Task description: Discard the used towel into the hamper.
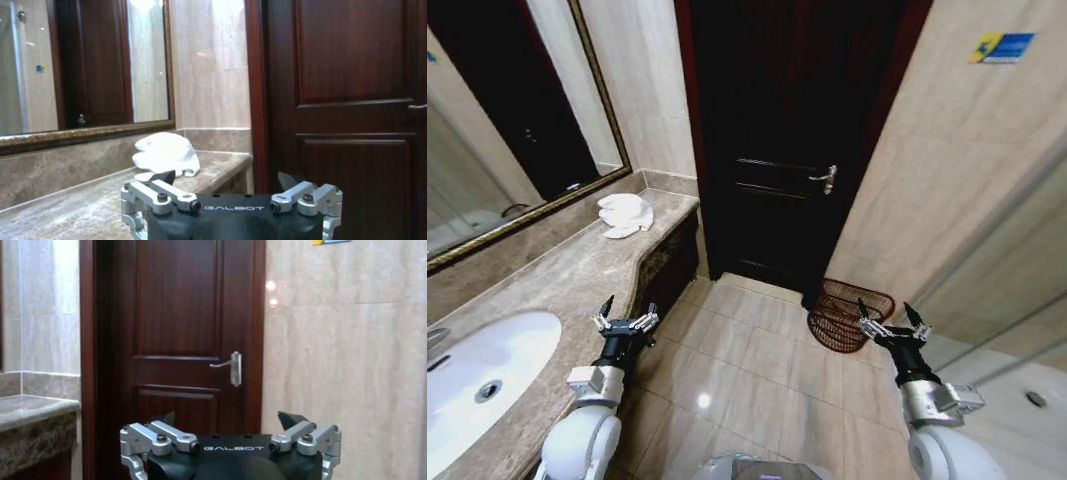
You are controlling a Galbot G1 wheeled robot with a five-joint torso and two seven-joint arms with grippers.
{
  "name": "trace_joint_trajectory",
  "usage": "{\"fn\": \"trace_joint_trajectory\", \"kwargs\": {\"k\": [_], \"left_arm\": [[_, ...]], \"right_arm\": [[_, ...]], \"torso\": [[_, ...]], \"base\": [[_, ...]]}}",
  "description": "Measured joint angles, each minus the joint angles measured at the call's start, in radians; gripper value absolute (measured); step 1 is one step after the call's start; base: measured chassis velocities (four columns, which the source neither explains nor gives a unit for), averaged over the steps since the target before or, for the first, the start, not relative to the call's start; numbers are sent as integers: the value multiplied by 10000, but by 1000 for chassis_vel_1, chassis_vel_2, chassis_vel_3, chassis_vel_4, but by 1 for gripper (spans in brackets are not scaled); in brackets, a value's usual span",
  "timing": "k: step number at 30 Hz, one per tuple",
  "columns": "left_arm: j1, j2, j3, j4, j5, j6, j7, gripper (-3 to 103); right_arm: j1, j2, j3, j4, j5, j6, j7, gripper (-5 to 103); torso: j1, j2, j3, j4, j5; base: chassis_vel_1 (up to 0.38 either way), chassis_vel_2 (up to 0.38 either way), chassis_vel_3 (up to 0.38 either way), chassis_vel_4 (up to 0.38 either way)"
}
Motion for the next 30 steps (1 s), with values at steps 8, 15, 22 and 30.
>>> {"fn": "trace_joint_trajectory", "kwargs": {"k": [8,15,22,30], "left_arm": [[1,29,-41,55,-40,-39,1,100],[20,36,-77,103,-52,-86,4,100],[12,78,-61,155,-64,-94,12,100],[-52,120,-60,202,-131,-93,13,100]], "right_arm": [[59,13,-38,6,-42,-57,0,100],[87,20,-81,18,-99,-86,0,100],[83,71,-111,-2,-148,-88,-1,100],[163,54,-144,-7,-191,-168,-7,100]], "torso": [[0,0,0,1,0],[0,0,0,1,1],[1,0,0,0,0],[0,0,0,-1,0]], "base": [[-45,144,145,-47],[-52,146,158,-52],[-46,147,155,-49],[-49,149,143,-48]]}}
